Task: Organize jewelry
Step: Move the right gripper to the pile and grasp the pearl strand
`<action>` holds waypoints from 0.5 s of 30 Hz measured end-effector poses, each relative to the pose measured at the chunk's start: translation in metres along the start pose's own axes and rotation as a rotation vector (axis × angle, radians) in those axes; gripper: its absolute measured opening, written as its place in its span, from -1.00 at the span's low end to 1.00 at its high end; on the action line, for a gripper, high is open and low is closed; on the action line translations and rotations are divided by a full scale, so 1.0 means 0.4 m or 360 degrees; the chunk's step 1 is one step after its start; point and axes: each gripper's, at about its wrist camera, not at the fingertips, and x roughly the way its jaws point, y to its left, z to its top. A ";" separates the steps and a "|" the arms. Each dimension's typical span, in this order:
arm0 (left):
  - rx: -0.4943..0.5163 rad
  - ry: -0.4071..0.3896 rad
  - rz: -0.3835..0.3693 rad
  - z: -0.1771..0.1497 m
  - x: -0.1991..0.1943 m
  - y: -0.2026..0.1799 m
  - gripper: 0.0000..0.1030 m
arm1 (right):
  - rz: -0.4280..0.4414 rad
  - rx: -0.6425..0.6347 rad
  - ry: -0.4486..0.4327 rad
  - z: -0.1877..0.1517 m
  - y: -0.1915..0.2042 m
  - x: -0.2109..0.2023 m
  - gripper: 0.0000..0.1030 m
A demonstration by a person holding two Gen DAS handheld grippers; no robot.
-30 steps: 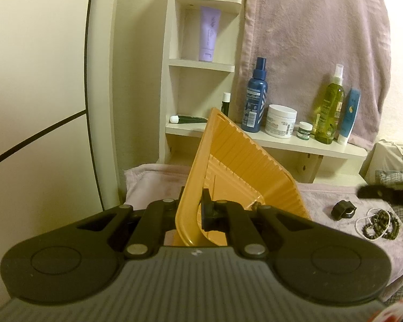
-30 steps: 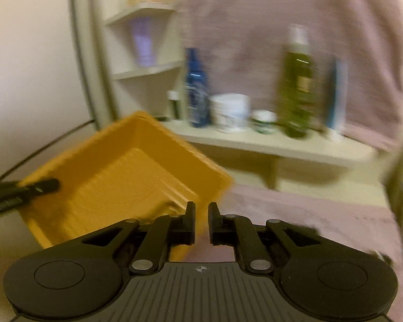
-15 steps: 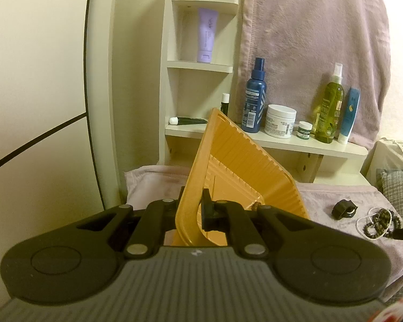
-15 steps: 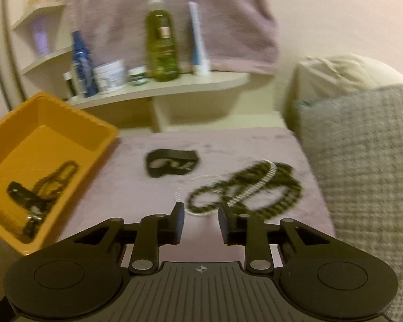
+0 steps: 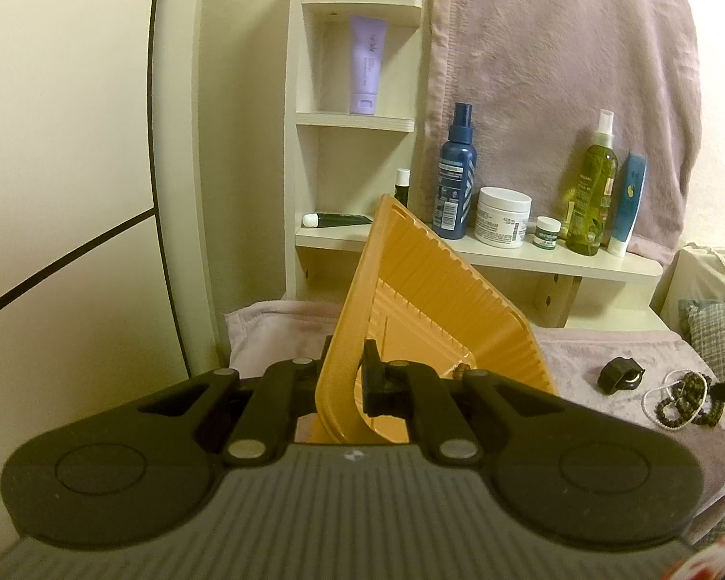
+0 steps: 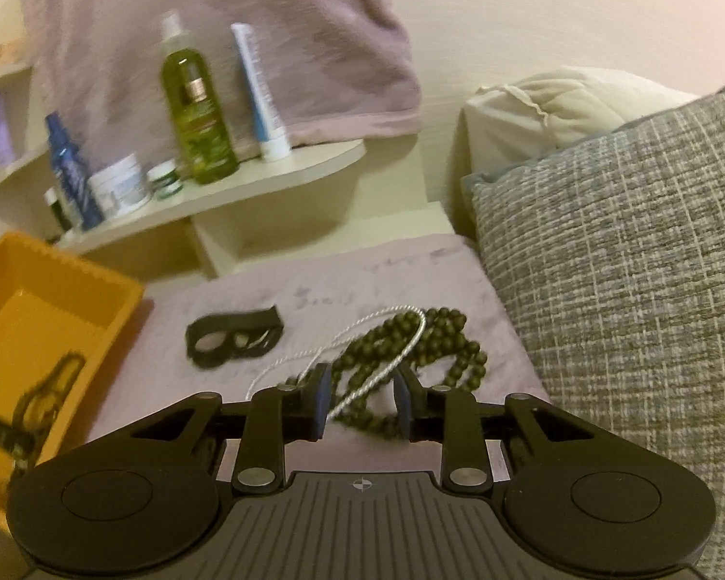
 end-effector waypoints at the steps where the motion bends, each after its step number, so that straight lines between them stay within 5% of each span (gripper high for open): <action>1: 0.0002 0.0000 0.0000 0.001 0.000 0.000 -0.87 | 0.0001 0.0034 0.0004 0.005 -0.007 0.012 -0.43; 12: 0.0009 0.0001 0.0002 0.002 0.001 -0.002 -0.87 | 0.0066 0.0418 0.0087 0.018 -0.077 0.093 -0.47; 15: 0.0011 0.0001 0.0003 0.002 0.002 -0.002 -0.87 | 0.0076 0.0448 0.0100 0.015 -0.084 0.101 -0.87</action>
